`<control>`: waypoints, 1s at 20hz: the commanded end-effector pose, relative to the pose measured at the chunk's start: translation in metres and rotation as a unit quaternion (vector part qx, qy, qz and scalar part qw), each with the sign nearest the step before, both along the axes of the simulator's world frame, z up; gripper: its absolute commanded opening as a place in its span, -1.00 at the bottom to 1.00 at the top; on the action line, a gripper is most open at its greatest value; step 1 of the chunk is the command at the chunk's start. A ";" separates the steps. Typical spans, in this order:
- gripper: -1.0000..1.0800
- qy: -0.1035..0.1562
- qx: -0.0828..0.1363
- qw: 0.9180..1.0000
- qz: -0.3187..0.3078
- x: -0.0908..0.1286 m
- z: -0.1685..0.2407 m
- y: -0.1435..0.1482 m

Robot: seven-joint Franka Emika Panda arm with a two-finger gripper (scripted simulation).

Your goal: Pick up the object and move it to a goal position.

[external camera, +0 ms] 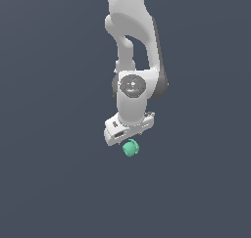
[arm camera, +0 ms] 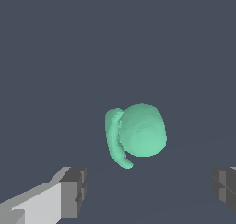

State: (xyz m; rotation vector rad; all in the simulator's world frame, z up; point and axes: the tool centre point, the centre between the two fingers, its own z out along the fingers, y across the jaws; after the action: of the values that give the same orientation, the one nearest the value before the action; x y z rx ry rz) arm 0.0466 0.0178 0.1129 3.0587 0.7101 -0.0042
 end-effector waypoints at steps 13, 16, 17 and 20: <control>0.92 -0.001 0.001 0.996 0.087 0.013 -0.023 0.007; 0.92 -0.001 0.001 0.996 0.084 0.013 -0.025 0.007; 0.92 -0.001 0.001 0.996 0.084 0.013 -0.027 0.007; 0.92 -0.001 0.001 0.996 0.085 0.013 -0.037 0.007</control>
State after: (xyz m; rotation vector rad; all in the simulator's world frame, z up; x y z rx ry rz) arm 0.0599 0.0246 0.0818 2.9889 0.9663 0.0012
